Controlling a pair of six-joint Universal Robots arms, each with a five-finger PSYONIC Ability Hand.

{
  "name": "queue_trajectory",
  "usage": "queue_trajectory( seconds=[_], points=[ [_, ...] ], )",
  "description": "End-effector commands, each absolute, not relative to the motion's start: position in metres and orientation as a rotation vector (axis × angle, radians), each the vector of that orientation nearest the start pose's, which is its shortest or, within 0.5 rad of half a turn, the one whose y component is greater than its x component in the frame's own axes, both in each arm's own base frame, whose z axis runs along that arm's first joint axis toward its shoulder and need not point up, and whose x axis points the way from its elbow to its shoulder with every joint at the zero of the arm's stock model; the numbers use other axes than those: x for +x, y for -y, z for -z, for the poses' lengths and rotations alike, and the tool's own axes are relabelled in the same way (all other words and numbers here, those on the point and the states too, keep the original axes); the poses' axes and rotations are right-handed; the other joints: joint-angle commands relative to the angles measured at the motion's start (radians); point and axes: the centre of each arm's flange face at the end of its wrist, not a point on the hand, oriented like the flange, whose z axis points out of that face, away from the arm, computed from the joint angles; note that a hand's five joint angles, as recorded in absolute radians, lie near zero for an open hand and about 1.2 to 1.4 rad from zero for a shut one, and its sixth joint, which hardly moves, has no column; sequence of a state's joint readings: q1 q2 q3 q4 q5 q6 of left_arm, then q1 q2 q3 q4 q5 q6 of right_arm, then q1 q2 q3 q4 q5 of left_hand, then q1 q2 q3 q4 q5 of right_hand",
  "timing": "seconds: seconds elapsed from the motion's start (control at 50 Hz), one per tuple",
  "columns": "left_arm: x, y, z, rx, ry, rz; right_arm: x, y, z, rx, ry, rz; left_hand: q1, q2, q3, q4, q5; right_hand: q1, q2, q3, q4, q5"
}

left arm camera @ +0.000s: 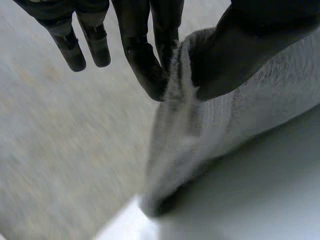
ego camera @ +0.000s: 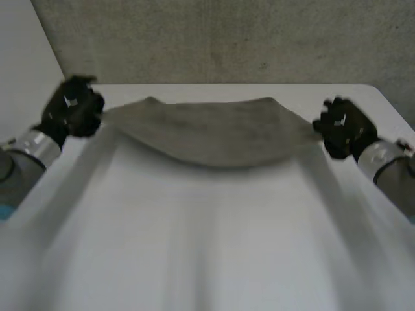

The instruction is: Fold the towel.

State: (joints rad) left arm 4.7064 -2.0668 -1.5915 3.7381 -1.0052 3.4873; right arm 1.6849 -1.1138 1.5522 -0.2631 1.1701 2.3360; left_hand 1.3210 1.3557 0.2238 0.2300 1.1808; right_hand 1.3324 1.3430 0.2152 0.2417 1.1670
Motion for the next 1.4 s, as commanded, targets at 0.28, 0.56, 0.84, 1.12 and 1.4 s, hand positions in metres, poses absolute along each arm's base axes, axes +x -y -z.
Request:
queue_trajectory(
  seconds=[0.28, 0.56, 0.84, 1.12, 1.4],
  points=[
    [-0.187, 0.349, -0.172, 1.170, -2.106, 2.215, 0.198, 0.320, -0.188, -1.438, -2.024, 2.168, 0.075, 0.041, -0.049, -0.055, 0.041, 0.064, 0.053, -0.041, -0.067, 0.055],
    [-0.186, 0.307, -0.217, 1.142, -2.171, 2.221, 0.186, 0.292, -0.215, -1.313, -2.209, 1.951, 0.075, 0.041, -0.049, -0.055, 0.041, 0.064, 0.053, -0.041, -0.067, 0.055],
    [-0.169, 0.285, -0.287, 0.874, -2.140, 2.417, 0.174, 0.274, -0.251, -1.253, -2.264, 1.886, 0.075, 0.041, -0.049, -0.055, 0.041, 0.064, 0.053, -0.041, -0.067, 0.055],
    [-0.173, 0.275, -0.282, 0.890, -2.250, 2.353, 0.176, 0.274, -0.260, -1.280, -2.231, 1.929, 0.075, 0.041, -0.049, -0.055, 0.041, 0.064, 0.053, -0.041, -0.067, 0.055],
    [-0.213, 0.393, -0.345, 0.753, -1.689, 2.667, 0.206, 0.409, -0.351, -1.147, -1.709, 2.790, 0.075, 0.041, -0.049, -0.055, 0.041, 0.064, 0.053, -0.041, -0.067, 0.055]
  ],
)
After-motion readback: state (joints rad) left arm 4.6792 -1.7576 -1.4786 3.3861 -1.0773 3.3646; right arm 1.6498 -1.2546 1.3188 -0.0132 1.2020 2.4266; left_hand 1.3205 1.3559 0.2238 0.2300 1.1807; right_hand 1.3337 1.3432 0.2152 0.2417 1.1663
